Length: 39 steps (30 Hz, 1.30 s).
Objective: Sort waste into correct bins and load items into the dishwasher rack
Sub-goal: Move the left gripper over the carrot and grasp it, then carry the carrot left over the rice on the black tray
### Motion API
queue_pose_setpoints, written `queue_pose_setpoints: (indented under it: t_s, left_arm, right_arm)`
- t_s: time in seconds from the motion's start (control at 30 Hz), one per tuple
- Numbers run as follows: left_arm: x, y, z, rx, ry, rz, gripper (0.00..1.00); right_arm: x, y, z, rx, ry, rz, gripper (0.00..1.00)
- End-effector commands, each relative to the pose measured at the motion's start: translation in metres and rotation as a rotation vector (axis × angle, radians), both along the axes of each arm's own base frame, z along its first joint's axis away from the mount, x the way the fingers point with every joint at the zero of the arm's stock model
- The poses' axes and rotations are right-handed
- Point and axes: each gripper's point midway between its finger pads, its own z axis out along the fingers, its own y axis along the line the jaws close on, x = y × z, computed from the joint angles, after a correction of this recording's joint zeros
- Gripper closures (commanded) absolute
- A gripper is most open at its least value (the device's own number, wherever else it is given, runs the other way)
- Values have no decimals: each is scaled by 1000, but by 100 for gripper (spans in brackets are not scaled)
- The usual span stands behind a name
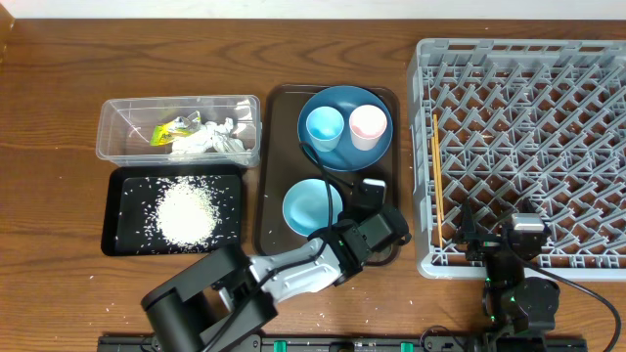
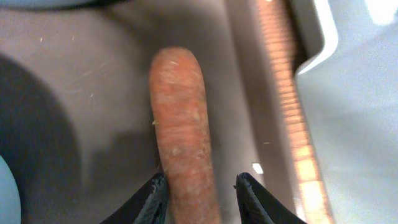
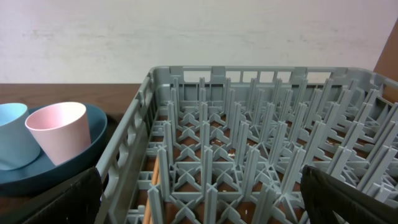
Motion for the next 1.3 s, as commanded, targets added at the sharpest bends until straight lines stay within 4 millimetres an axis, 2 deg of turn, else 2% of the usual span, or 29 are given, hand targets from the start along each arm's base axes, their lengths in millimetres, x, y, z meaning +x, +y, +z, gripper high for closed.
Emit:
queue_pose_setpoints:
  t_s: [0.0, 0.1, 0.33, 0.53, 0.67, 0.9, 0.97, 1.07, 1.17, 1.27]
  left_arm:
    - [4, 4, -9, 41, -14, 12, 62]
    - [4, 4, -10, 42, -12, 12, 75]
    - [3, 5, -11, 47, -9, 11, 81]
    - [-4, -4, -5, 2, 25, -27, 81]
    - [-3, -7, 20, -41, -2, -27, 81]
    - [-5, -1, 86, -140, -65, -27, 81]
    - [-7, 4, 104, -145, -95, -44, 82]
    - [-2, 24, 125, -113, -156, -4, 81]
    - [4, 55, 137, -76, -170, 62, 81]
    - [12, 91, 139, -30, -145, 137, 81]
  right_arm:
    - [0, -1, -1, 13, 2, -7, 1]
    - [0, -1, -1, 13, 2, -6, 1]
    - [0, -1, -1, 13, 2, -7, 1]
    - [0, -1, -1, 13, 2, -7, 1]
    - [0, -1, -1, 13, 2, -6, 1]
    - [0, -1, -1, 13, 2, -7, 1]
    - [0, -1, -1, 13, 2, -7, 1]
    - [0, -1, -1, 13, 2, -6, 1]
    - [0, -1, -1, 13, 2, -7, 1]
    - [0, -1, -1, 13, 2, -7, 1]
